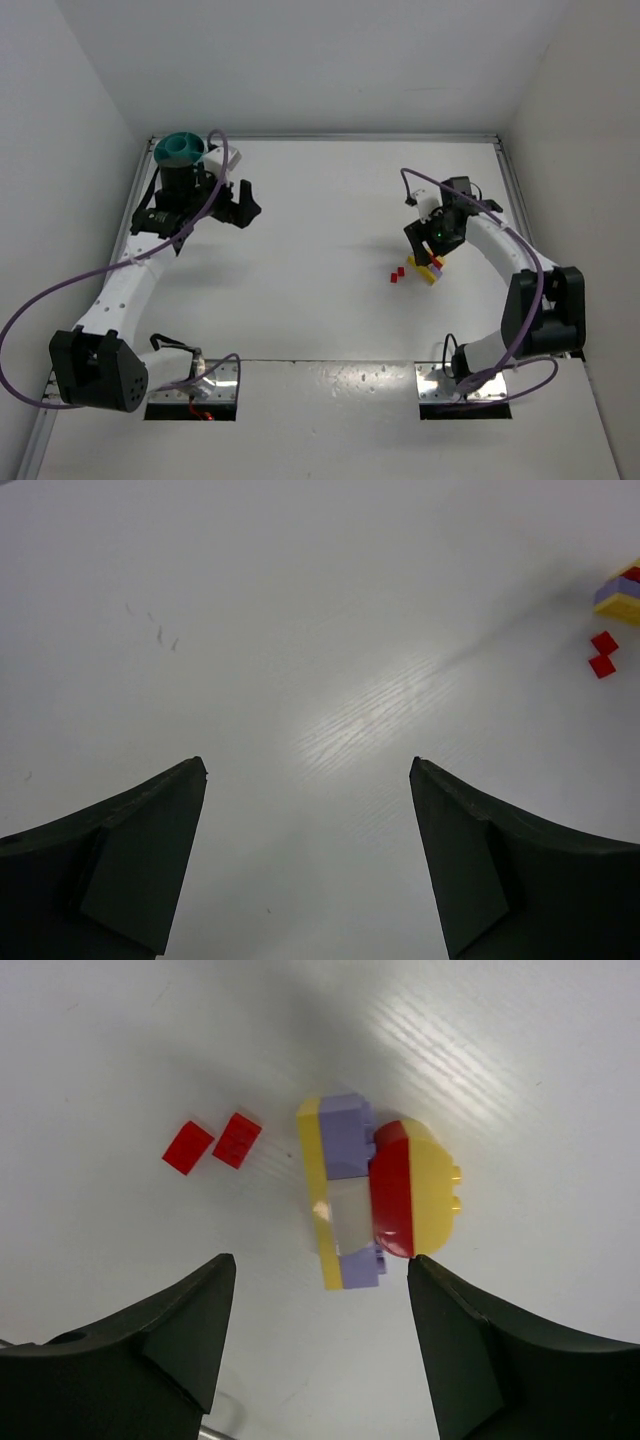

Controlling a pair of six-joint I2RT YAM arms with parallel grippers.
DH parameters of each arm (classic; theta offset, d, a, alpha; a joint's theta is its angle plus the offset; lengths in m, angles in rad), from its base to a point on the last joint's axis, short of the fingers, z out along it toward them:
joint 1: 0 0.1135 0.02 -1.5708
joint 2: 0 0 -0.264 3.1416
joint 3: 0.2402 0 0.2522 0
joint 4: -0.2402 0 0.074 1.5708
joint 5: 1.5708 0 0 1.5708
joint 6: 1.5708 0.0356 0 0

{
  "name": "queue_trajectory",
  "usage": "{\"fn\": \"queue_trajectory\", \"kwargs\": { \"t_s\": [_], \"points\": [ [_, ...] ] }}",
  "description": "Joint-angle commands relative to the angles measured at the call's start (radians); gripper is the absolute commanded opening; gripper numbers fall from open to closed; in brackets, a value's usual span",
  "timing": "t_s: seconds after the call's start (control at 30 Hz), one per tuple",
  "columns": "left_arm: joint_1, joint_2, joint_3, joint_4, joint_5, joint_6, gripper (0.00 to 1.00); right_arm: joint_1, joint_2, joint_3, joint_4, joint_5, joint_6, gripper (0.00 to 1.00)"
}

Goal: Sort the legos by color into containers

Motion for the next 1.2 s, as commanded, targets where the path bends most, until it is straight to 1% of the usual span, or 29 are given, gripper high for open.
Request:
{"fn": "queue_trajectory", "kwargs": {
  "t_s": [0.0, 0.07, 0.13, 0.17, 0.27, 0.3, 0.37, 0.4, 0.47, 0.5, 0.6, 0.67, 0.7, 0.8, 0.83, 0.9, 1.07, 1.17],
  "points": [
    [-0.018, -0.031, -0.009, 0.019, 0.080, 0.042, 0.89, -0.036, -0.082, -0.001, 0.003, -0.014, -0.192, 0.71],
    [-0.018, -0.031, -0.009, 0.010, 0.133, 0.051, 0.90, -0.051, -0.122, -0.016, 0.003, -0.023, -0.288, 0.71],
    [-0.018, -0.031, -0.009, 0.010, 0.157, 0.062, 0.90, -0.079, -0.131, -0.016, 0.012, 0.023, -0.380, 0.71],
    [-0.018, -0.020, -0.009, 0.010, 0.157, 0.062, 0.90, -0.090, -0.096, 0.001, 0.012, 0.044, -0.380, 0.71],
    [-0.028, -0.011, 0.000, 0.010, 0.157, 0.051, 0.90, -0.157, -0.001, 0.111, -0.065, 0.049, -0.380, 0.64],
    [-0.028, -0.011, 0.000, 0.010, 0.157, 0.051, 0.90, -0.197, 0.048, 0.143, -0.077, 0.031, -0.380, 0.61],
    [-0.037, -0.002, 0.000, 0.010, 0.157, 0.051, 0.90, -0.231, 0.079, 0.153, -0.115, 0.003, -0.370, 0.60],
    [-0.038, -0.002, 0.000, 0.010, 0.157, 0.051, 0.90, -0.258, 0.093, 0.165, -0.138, -0.052, -0.380, 0.59],
    [-0.038, -0.002, -0.009, 0.010, 0.157, 0.051, 0.90, -0.280, 0.113, 0.165, -0.213, -0.112, -0.434, 0.58],
    [-0.038, -0.002, -0.009, 0.010, 0.157, 0.051, 0.90, -0.289, 0.113, 0.156, -0.230, -0.165, -0.452, 0.57],
    [-0.038, -0.011, -0.009, 0.010, 0.146, 0.060, 0.90, -0.300, 0.082, 0.105, -0.273, -0.247, -0.509, 0.57],
    [-0.038, -0.011, -0.009, 0.010, 0.146, 0.060, 0.90, -0.309, 0.073, 0.068, -0.284, -0.273, -0.524, 0.57],
    [-0.038, -0.002, -0.009, 0.010, 0.146, 0.060, 0.90, -0.309, 0.062, 0.058, -0.284, -0.293, -0.534, 0.57],
    [-0.038, -0.002, -0.009, 0.021, 0.146, 0.049, 0.90, -0.309, 0.053, 0.012, -0.272, -0.339, -0.525, 0.63],
    [-0.038, 0.009, -0.009, 0.021, 0.146, 0.040, 0.90, -0.309, 0.053, 0.002, -0.272, -0.339, -0.511, 0.64],
    [-0.038, 0.018, -0.009, 0.030, 0.146, 0.031, 0.90, -0.299, 0.064, -0.027, -0.217, -0.339, -0.459, 0.65],
    [-0.038, 0.018, -0.009, 0.039, 0.135, 0.031, 0.90, -0.298, 0.073, -0.071, -0.062, -0.282, -0.344, 0.65],
    [-0.038, 0.027, -0.009, 0.039, 0.135, 0.031, 0.90, -0.298, 0.073, -0.081, -0.014, -0.261, -0.322, 0.65]
  ]
}}
